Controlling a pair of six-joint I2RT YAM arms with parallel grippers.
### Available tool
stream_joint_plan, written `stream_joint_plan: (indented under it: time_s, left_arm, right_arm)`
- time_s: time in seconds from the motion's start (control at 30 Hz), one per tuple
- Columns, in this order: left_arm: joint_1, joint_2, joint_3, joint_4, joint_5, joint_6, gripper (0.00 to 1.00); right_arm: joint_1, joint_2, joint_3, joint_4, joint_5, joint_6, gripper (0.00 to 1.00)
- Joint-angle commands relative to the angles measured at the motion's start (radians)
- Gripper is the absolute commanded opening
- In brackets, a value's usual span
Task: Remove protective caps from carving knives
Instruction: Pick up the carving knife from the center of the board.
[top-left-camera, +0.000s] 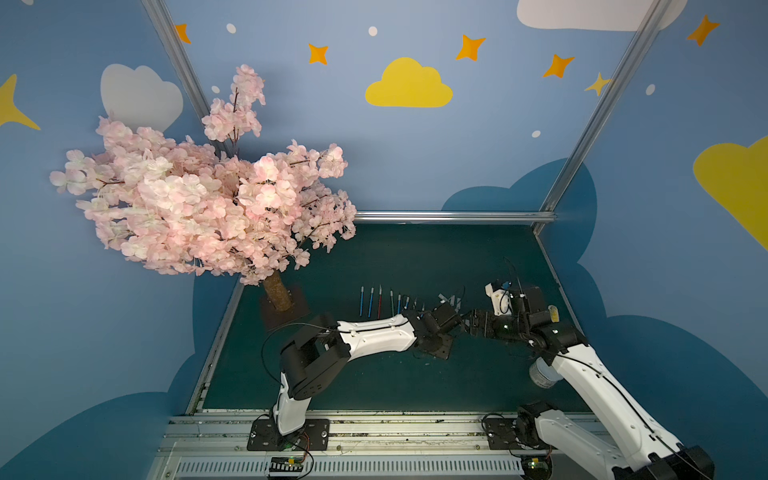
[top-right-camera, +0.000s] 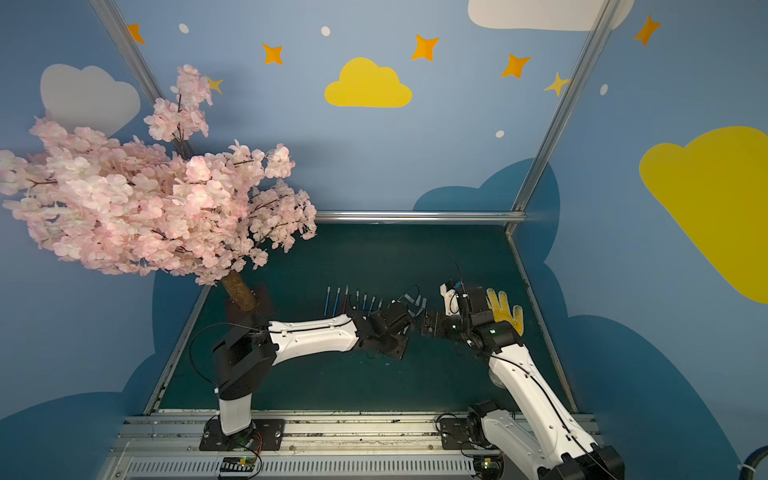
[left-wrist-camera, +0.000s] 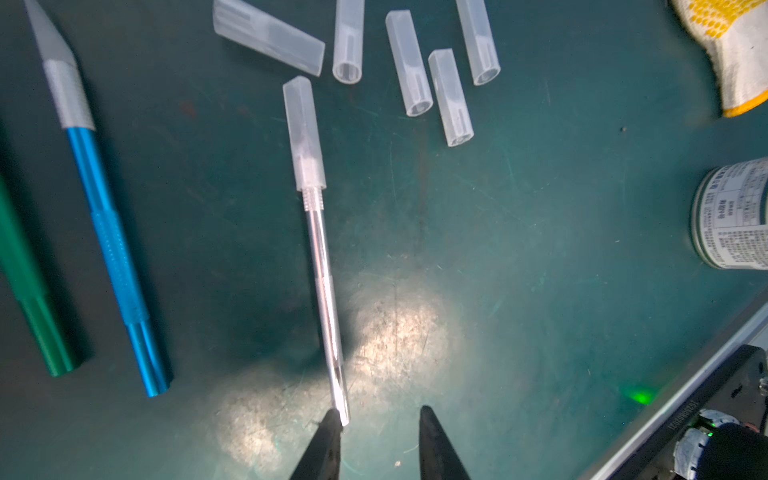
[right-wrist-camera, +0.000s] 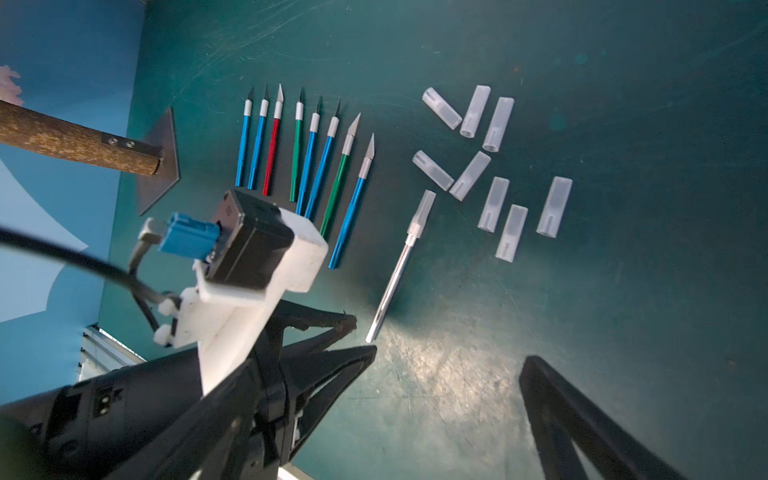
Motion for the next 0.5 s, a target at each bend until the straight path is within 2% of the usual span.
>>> stream_joint_plan:
  time_s: [0.0,0.47]
  left_arm:
    - [-0.004,0.029,0.026,-0.036,-0.012,0.021,0.31]
    - [-0.003,0.114,0.096,-0.099,-0.079,0.051,0.27]
  right_arm:
    - [-0.005,-0.024,-0.017,-0.036,0.02,0.011,0.98]
    - [-0.005,-0.041,-0.031,-0.044,0.031,0.011,0.98]
